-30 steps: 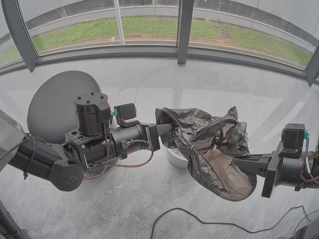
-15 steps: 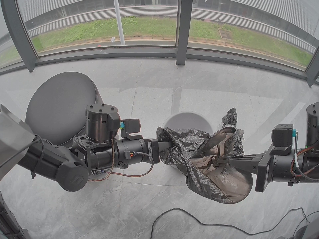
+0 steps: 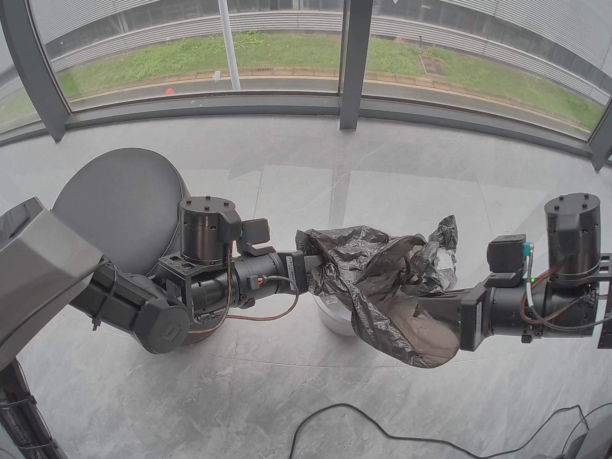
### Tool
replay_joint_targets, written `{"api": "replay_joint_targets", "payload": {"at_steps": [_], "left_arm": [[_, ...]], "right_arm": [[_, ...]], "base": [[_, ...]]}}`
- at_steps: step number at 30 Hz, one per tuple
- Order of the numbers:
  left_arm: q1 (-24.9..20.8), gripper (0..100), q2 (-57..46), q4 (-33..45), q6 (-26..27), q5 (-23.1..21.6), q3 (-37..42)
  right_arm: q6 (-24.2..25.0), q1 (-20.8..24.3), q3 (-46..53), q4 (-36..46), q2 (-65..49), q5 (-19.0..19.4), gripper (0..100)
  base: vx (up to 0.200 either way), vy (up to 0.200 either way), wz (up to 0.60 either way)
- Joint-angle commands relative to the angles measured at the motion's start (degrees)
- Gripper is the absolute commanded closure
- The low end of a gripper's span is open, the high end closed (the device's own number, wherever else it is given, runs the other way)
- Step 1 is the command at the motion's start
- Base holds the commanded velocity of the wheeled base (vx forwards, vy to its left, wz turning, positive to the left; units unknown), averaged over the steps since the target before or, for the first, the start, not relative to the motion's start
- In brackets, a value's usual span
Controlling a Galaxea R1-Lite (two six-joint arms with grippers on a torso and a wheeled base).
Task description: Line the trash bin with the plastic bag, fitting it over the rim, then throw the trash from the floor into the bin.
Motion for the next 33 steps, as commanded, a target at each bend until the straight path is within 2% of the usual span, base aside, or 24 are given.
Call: {"api": "replay_joint_targets", "payload": {"at_steps": [1,9,14,19,25,28,33], "left_arm": [[1.8,100,4.6,-0.5,-0.1,-0.3,-0.6],[6.1,100,7.7,-6.7,-0.1,-0.6,-0.2],[8.9,100,7.6,-9.1,0.2,-4.9,0.1],[9.3,100,7.5,-14.1,0.0,-6.6,1.3],[9.0,100,7.3,-15.0,0.0,-8.3,2.4],[8.2,100,8.7,-15.0,-0.1,-8.4,2.3],[6.1,100,12.1,-15.4,0.0,-8.0,1.4]], "right_arm": [[-0.3,-0.7,-2.6,-2.3,8.0,0.8,100],[-0.3,-0.6,-13.8,-4.1,20.8,2.2,100],[-0.3,-1.0,-21.1,-6.7,28.8,2.3,100],[-0.3,-1.0,-25.9,-6.7,33.2,2.3,100],[-0.4,-2.6,-25.7,-6.7,34.0,2.3,100],[-2.2,-6.1,-23.5,-6.7,33.4,1.9,100],[-10.1,-13.9,-19.6,-6.8,31.7,1.8,100]], "base": [[0.000,0.000,0.00],[0.000,0.000,0.00],[0.000,0.000,0.00],[0.000,0.000,0.00],[0.000,0.000,0.00],[0.000,0.000,0.00],[0.000,0.000,0.00]]}}
